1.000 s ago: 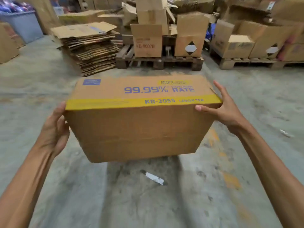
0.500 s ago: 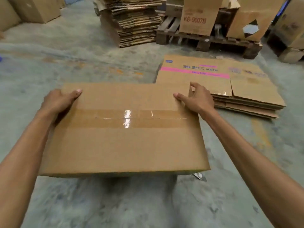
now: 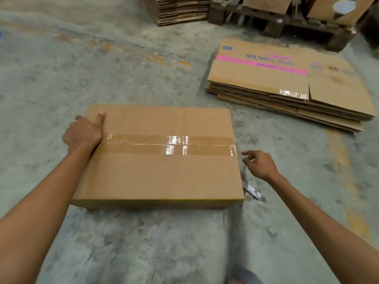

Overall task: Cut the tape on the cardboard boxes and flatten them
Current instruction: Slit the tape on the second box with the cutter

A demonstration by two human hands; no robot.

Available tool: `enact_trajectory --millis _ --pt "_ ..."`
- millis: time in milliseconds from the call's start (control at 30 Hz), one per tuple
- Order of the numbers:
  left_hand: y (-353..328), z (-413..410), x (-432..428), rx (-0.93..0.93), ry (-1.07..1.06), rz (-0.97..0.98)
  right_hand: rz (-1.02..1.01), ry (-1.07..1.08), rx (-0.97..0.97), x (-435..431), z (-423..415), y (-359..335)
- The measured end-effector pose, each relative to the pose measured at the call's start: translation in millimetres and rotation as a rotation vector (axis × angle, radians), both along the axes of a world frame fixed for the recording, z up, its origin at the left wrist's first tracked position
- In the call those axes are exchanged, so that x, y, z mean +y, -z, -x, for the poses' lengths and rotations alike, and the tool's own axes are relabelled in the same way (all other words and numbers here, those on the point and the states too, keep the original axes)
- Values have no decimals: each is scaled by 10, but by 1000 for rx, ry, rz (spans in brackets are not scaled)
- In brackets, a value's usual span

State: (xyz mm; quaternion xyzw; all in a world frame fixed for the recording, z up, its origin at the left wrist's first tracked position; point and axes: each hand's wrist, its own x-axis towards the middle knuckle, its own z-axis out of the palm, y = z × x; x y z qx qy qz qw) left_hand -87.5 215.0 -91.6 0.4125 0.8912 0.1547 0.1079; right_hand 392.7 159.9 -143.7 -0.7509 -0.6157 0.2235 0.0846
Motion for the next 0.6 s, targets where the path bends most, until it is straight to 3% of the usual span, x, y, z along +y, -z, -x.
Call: enact_trajectory --millis 100,167,300,433,600 --pt "-10 -110 -134 -9 -140 7 123 -47 -188 -406 34 348" --pt "-5 -152 -302 18 -179 21 62 -48 -234 -566 93 480" --pt "53 -289 -733 50 -315 32 32 24 -159 -556 117 567" --pt "134 -395 -998 96 -279 -98 89 42 -145 -472 82 537" --pt "98 -361 -1029 90 -190 -165 -140 283 -45 -154 -76 50"
